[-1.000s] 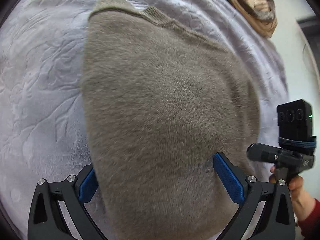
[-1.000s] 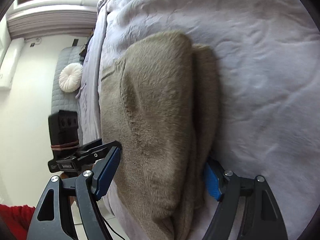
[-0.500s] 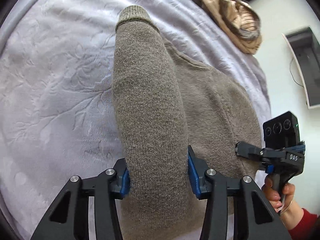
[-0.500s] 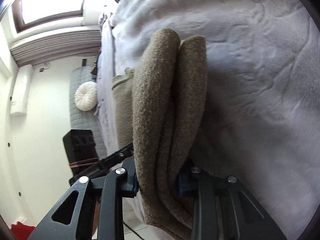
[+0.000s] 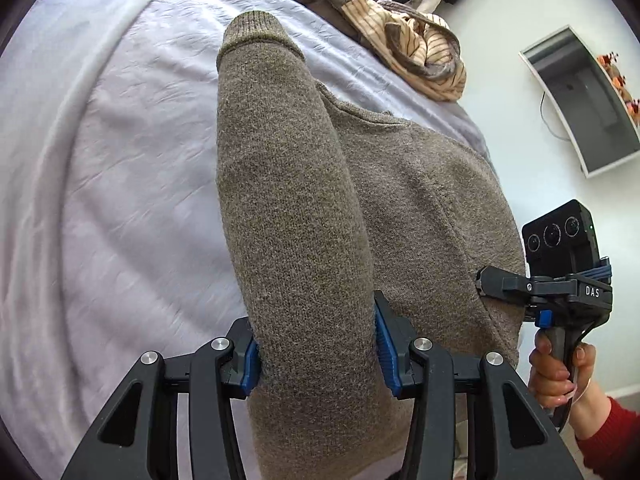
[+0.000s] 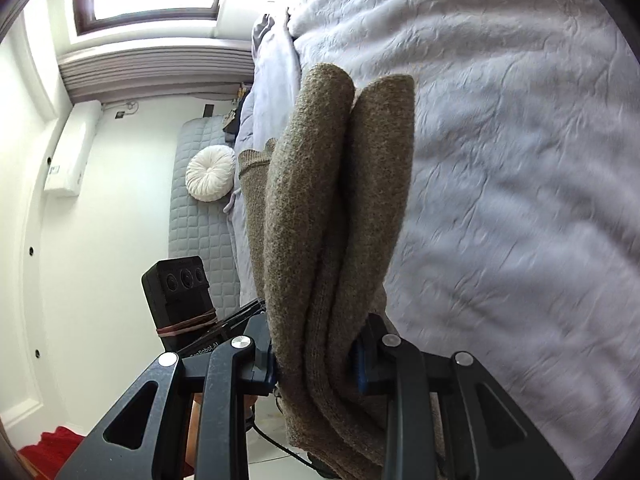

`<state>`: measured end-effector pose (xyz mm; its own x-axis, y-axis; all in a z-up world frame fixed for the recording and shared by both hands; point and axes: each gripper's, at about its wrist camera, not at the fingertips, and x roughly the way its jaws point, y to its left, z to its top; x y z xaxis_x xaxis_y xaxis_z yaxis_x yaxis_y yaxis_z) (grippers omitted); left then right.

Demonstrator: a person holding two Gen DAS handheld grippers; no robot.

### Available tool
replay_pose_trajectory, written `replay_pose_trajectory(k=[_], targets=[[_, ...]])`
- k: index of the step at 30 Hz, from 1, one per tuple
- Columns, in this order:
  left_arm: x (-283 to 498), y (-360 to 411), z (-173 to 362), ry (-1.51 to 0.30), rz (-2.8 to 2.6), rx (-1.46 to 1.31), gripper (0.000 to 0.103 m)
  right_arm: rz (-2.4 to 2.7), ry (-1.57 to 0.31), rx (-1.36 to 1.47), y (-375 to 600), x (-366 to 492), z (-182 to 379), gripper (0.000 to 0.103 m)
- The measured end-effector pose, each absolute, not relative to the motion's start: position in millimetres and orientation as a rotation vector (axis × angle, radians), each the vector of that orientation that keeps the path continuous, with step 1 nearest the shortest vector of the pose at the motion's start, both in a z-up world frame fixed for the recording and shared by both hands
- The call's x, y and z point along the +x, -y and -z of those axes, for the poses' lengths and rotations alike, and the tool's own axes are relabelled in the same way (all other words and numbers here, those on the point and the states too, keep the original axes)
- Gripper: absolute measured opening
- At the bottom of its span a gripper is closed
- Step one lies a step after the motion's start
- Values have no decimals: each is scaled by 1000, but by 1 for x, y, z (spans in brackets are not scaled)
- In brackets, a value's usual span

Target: Fold small clothes

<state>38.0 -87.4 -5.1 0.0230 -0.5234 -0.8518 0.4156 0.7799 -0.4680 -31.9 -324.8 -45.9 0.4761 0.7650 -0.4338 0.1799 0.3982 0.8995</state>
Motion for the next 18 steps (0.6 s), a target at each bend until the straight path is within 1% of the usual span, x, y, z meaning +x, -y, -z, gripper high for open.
replay_pose_trajectory(k=[2, 6, 9, 11, 12, 13, 15, 18], targets=[[26, 71, 9, -1380, 707, -91, 48, -476, -1052, 1131, 310, -53, 51, 30], [3, 41, 35, -1426, 652, -69, 48, -479, -1089, 1128, 274, -67, 73, 30], [-11, 29, 62, -1440, 566, 11, 48, -443, -1154, 1096, 260, -69, 101, 30], [-18, 19, 77, -1462, 480, 56, 48, -340, -1232, 1035, 258, -66, 120, 31], [-20, 11, 78, -1452, 461, 47, 51, -255, -1270, 983, 264, -64, 125, 33], [-21, 2, 74, -1438, 456, 12, 57, -134, -1308, 910, 271, -65, 127, 33], [-21, -6, 64, -1396, 416, 15, 58, -60, -1307, 875, 281, -70, 122, 34], [-17, -20, 49, -1328, 362, 61, 58, -16, -1277, 794, 289, -83, 97, 34]])
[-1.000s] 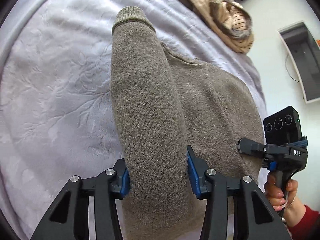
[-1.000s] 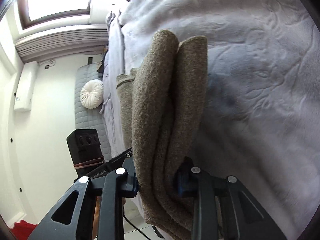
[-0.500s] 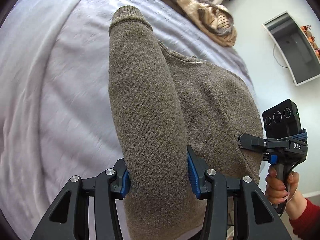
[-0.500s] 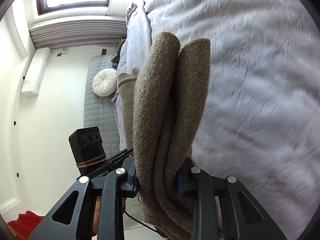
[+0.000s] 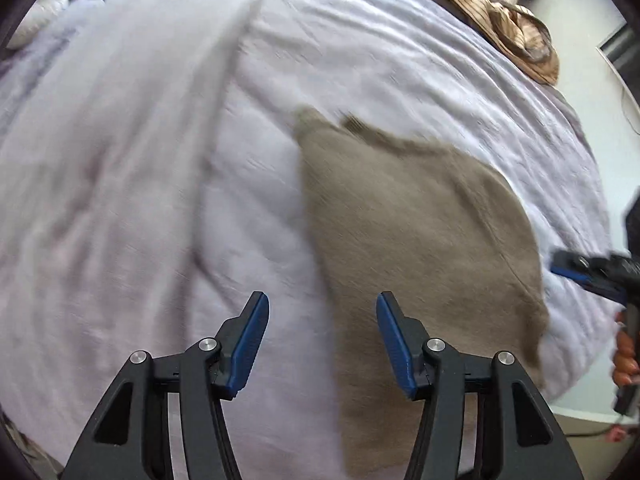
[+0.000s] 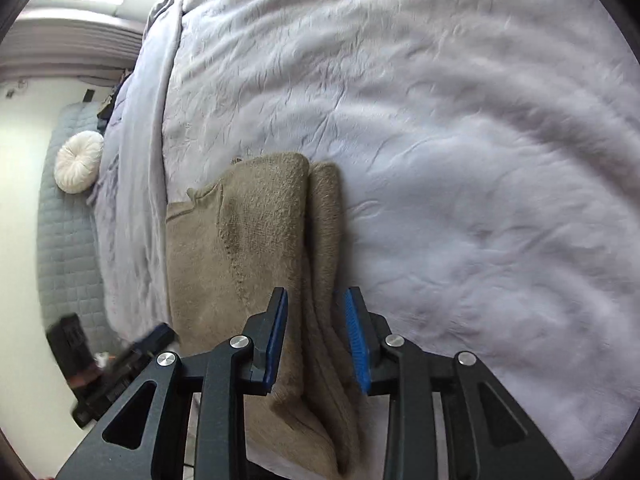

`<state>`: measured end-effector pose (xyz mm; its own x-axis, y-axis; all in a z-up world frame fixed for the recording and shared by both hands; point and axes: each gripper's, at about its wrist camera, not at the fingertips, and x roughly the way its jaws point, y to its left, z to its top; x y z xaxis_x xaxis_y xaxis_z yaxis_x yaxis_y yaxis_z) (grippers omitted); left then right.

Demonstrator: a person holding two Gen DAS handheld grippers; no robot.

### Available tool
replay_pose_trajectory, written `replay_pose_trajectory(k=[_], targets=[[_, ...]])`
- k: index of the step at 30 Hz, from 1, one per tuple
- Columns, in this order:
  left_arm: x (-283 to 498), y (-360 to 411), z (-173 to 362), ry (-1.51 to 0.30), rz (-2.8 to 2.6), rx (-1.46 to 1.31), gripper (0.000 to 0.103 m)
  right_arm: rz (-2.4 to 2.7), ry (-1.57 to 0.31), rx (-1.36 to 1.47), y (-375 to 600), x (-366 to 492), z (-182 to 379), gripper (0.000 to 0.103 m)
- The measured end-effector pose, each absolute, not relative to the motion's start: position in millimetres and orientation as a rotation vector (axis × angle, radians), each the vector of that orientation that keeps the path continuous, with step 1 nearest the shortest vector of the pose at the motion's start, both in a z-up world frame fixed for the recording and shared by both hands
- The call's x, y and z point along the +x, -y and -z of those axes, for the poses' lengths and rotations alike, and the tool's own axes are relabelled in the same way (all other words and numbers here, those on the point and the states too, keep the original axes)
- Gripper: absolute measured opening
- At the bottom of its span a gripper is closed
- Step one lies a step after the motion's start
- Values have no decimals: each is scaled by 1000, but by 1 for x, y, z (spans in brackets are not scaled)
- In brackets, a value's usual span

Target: Fold small clothes

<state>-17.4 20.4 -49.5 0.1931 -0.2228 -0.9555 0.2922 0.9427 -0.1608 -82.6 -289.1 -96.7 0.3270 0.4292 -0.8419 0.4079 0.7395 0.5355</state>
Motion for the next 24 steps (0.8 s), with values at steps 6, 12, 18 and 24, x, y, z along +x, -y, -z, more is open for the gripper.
replay_pose_trajectory(k=[6, 12, 18, 24], targets=[[5, -22, 54, -1301, 304, 75, 58, -49, -1273, 723, 270, -78, 92, 34], [6, 7, 62, -1281, 310, 133, 58, -56, -1275, 588, 243, -49, 89, 8], [-5, 14, 93, -1307, 266, 243, 58, 30, -1372, 254, 226, -51, 117, 7], [-10, -13, 75, -1332, 241, 198, 58, 92, -1344, 369, 250, -67, 99, 8]])
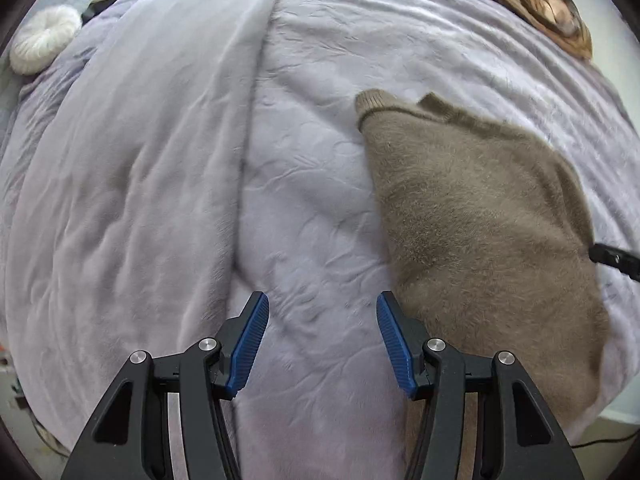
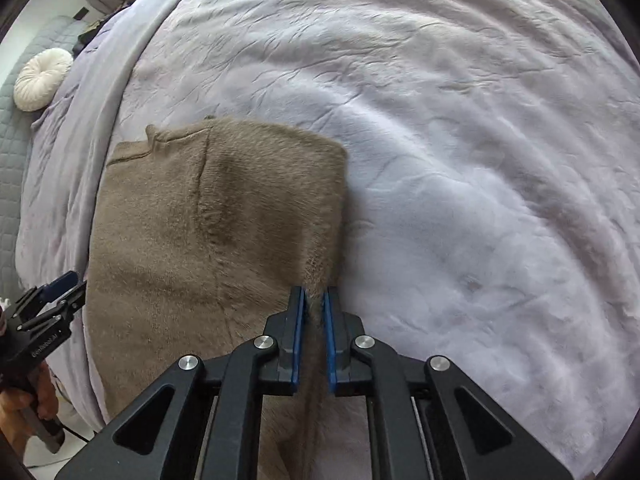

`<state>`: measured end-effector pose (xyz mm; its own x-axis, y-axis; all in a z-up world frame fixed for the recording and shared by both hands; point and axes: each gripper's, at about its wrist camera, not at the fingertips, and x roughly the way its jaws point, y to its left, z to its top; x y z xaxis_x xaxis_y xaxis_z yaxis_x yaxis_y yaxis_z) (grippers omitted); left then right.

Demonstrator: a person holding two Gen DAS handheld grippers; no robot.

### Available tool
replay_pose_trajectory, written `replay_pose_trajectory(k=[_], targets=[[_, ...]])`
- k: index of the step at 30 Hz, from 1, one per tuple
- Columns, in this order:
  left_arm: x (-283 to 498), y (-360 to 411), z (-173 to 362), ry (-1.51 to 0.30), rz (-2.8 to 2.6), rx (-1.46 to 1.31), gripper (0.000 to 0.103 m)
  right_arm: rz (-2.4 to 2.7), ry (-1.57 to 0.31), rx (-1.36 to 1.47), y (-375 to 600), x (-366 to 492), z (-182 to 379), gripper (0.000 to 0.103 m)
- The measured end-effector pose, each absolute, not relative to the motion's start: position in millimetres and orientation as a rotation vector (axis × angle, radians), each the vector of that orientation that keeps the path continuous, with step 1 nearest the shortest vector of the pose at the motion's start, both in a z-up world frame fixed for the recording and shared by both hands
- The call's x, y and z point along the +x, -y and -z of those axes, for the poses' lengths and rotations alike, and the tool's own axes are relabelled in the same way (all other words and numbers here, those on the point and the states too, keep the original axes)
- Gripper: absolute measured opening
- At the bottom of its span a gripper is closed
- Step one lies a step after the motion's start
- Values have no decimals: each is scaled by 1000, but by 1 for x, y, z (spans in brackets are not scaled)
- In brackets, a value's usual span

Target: Fold small clothes

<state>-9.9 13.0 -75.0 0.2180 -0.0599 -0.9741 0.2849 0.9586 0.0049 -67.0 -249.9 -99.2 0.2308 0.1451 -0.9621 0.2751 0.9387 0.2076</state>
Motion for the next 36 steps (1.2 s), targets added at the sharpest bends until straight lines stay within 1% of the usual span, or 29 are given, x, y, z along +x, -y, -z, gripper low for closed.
replay_pose_trajectory(k=[3, 5, 8, 12, 13, 15, 18, 23, 36], targets=[[-13, -12, 59, -1312, 287, 144, 58, 120, -1308, 387, 256, -82, 76, 8], [-21, 1, 51, -1299, 350, 151, 58, 79, -1271, 440, 252, -93, 61, 8], [-33, 24, 58, -1321, 412, 178, 58, 5, -1264, 444, 231, -104, 52, 8], [-46, 34, 84, -1351, 406, 186, 58, 6, -1323, 396, 208, -113, 77, 8], [-47, 33, 86, -1352, 406, 174, 62, 27, -1335, 393, 208, -114, 87, 2], [-48, 30, 88, -1357, 389, 154, 70, 67, -1351, 418, 215, -117, 105, 0], [-48, 28, 88, -1361, 394, 149, 70, 73, -1330, 476, 224, -122, 116, 0], [-48, 29, 85, -1359, 386, 162, 70, 81, -1329, 369, 211, -126, 108, 0], [-56, 22, 72, -1387, 384, 153, 70, 181, -1378, 363, 211, -153, 94, 1]])
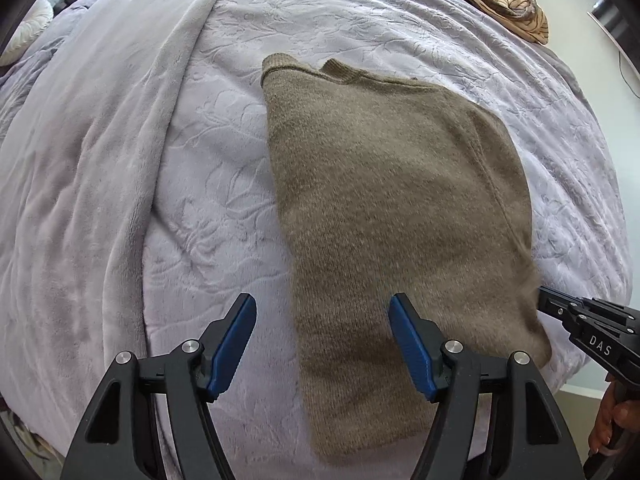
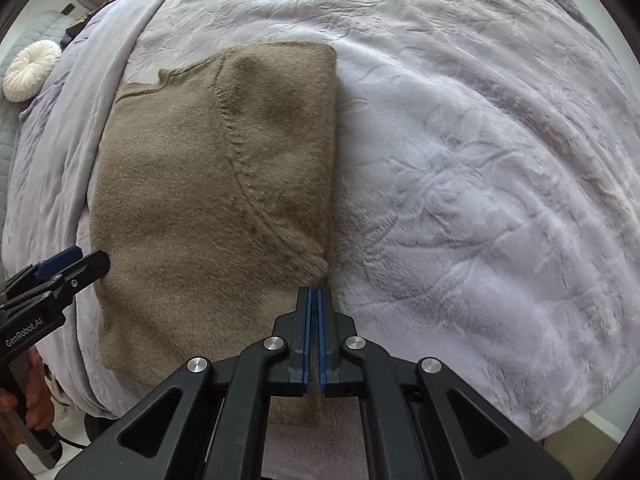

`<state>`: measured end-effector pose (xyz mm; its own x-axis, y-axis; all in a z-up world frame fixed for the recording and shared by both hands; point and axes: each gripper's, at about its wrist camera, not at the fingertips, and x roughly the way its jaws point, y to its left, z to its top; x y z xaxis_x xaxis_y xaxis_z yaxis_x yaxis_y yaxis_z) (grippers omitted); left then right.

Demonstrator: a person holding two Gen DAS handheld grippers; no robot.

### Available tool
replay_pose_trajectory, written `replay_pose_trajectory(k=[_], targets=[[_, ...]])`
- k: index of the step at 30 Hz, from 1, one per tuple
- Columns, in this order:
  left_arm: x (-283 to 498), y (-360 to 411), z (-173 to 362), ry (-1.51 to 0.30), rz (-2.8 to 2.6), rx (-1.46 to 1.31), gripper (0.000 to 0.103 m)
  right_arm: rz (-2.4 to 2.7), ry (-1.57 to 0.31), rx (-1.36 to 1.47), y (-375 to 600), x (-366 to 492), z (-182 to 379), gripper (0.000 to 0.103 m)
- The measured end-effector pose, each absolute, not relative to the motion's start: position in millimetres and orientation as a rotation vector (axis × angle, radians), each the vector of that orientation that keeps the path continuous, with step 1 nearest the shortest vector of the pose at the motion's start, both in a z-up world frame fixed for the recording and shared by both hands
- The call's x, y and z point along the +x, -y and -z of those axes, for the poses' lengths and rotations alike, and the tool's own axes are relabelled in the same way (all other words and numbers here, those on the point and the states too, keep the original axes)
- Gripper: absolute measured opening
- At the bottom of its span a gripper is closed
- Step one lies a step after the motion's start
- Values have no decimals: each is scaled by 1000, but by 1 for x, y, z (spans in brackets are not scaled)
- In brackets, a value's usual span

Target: Fold small clothes

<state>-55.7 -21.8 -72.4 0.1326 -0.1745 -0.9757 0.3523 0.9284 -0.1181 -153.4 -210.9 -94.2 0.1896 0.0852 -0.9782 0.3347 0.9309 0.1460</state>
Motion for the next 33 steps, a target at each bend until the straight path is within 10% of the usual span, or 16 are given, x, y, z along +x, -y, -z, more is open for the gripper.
replay_pose_trajectory(k=[24, 27, 31, 33], targets=[[-73, 9, 14, -1398, 347, 183, 70, 191, -1352, 402, 203, -173, 18, 6], [-74, 10, 5, -1377, 321, 150, 93, 163, -1356, 402, 202, -168, 13, 6], [-79, 16, -8, -1358, 305, 138, 94, 121, -1361, 395, 204, -161, 3, 8], [-81, 20, -12, -1358, 290, 139, 103, 108, -1363, 381, 203, -158, -2, 26]])
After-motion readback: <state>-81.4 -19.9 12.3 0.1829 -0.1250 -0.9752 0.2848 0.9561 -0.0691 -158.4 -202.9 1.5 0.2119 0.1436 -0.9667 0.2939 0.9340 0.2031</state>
